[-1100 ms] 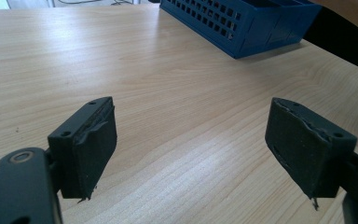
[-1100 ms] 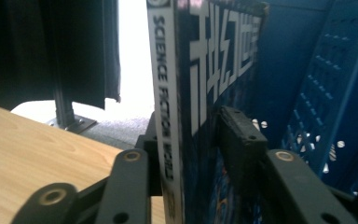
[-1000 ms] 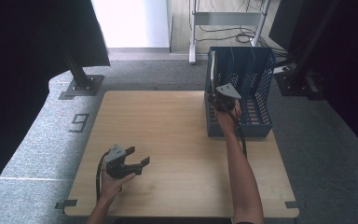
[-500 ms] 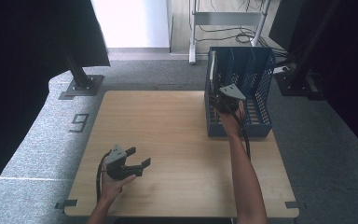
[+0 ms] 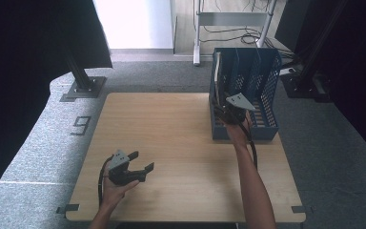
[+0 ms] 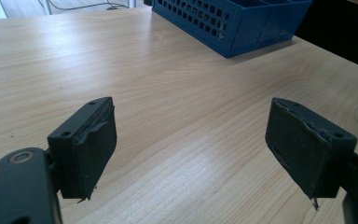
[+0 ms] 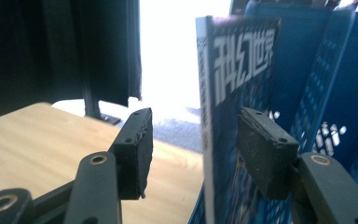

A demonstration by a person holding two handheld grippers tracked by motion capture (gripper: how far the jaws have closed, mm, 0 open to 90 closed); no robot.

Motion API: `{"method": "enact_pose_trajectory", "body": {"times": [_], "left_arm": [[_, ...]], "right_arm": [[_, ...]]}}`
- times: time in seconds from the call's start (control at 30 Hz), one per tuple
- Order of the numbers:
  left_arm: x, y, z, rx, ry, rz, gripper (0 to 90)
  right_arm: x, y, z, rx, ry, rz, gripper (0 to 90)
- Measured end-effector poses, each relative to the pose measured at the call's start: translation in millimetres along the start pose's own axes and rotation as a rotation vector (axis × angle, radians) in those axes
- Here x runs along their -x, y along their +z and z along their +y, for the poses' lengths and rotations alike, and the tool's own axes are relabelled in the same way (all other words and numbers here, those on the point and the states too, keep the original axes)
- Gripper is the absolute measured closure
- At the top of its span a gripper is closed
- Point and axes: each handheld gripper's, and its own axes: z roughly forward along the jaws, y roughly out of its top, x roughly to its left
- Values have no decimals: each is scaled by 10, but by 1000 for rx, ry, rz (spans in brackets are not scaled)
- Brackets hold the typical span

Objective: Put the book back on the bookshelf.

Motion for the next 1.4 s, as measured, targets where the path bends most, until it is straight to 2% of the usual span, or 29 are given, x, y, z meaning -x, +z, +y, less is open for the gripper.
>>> {"method": "enact_pose_trajectory", "body": {"times": [0.1,0.13,0.47,0.57,0.77,1.07,1.17,1.4], "left_arm": [[0,2,-5,-4,4,5,164],[-5,4,-10,-7,6,8,164],[-29,-2,-30,-13,-1,28,164],[-37,6,-32,-15,-3,27,164],[-48,21,-45,-25,-3,29,164],[-66,31,-70,-35,-9,35,164],[-84,45,-87,-45,-13,37,164],[-109,48,-113,-54,-22,44,164]], "right_arm": [[-13,-66,-25,10,8,11,460],[-34,-133,-43,15,20,28,459],[-202,-415,-223,22,24,85,466],[-246,-502,-299,0,49,111,462],[-341,-702,-485,-20,49,158,461],[-370,-888,-714,-73,50,182,458],[-378,-964,-835,-100,63,199,457],[-412,-1083,-989,-144,47,221,455]]}}
